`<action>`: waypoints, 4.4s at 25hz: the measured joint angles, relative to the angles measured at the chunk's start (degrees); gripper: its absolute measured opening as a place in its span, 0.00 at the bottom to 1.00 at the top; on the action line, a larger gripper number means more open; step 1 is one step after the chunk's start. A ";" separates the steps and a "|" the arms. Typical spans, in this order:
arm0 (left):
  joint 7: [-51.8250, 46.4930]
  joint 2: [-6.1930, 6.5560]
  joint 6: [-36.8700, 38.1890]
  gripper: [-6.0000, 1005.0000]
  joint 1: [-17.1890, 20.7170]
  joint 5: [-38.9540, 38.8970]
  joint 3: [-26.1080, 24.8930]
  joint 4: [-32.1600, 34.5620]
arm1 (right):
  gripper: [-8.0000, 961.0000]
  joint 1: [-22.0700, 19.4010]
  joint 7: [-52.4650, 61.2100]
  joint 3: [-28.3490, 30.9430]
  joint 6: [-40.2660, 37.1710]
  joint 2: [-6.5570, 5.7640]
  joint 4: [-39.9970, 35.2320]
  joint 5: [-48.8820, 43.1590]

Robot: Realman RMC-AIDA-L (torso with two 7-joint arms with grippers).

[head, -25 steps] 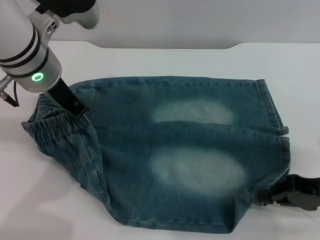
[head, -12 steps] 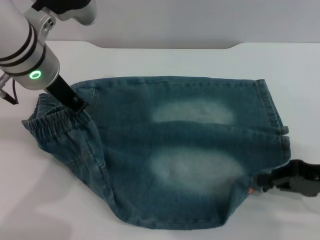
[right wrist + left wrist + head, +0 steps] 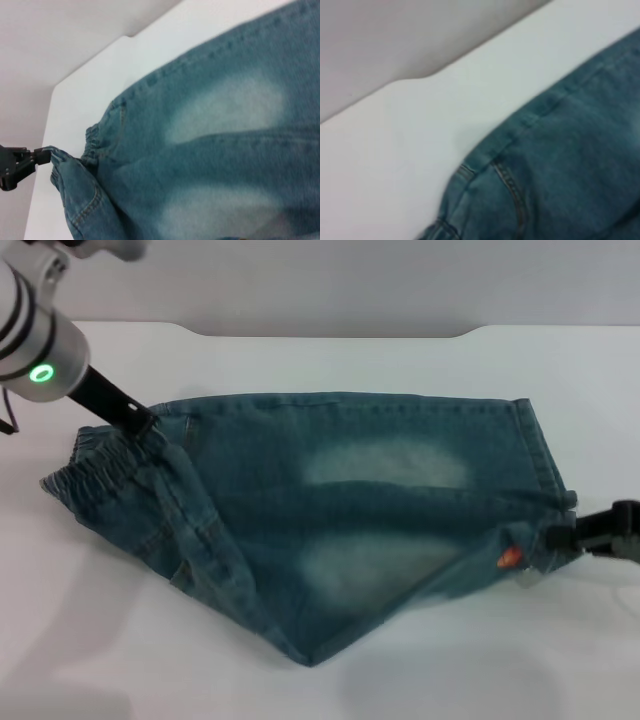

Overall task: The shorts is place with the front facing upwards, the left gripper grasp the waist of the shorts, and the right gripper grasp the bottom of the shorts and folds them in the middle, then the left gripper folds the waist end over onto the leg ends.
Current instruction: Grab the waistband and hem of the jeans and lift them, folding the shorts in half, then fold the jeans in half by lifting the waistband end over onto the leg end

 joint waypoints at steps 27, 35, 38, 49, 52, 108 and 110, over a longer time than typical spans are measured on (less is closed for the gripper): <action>1.66 -0.03 16.89 0.04 6.90 -0.62 -8.52 -0.74 | 0.07 4.69 -2.85 9.04 -0.13 -0.43 -1.28 0.58; 1.67 -0.15 20.73 0.04 6.91 -0.95 -9.11 1.23 | 0.08 6.38 -5.41 11.80 -0.45 -0.35 4.76 3.40; 1.60 -0.15 21.32 0.04 6.90 -1.08 -9.14 1.50 | 0.08 6.55 -6.54 12.68 -0.51 -0.64 7.01 3.70; 0.50 -0.13 25.95 0.04 6.29 -1.23 -9.84 4.38 | 0.10 6.32 -8.64 17.11 -1.31 -1.21 7.44 3.40; 0.38 -0.12 27.32 0.04 5.77 -1.24 -10.97 5.98 | 0.10 6.08 -9.07 18.15 -2.44 -1.64 7.49 3.13; -0.32 -0.24 44.23 0.60 0.43 -1.94 -11.56 20.16 | 0.75 7.13 -31.31 17.44 -27.50 1.93 -0.12 -8.49; -0.38 -0.24 43.65 0.65 0.25 -1.94 -11.54 20.17 | 0.82 5.64 -33.54 12.37 -34.17 1.95 -0.36 -7.76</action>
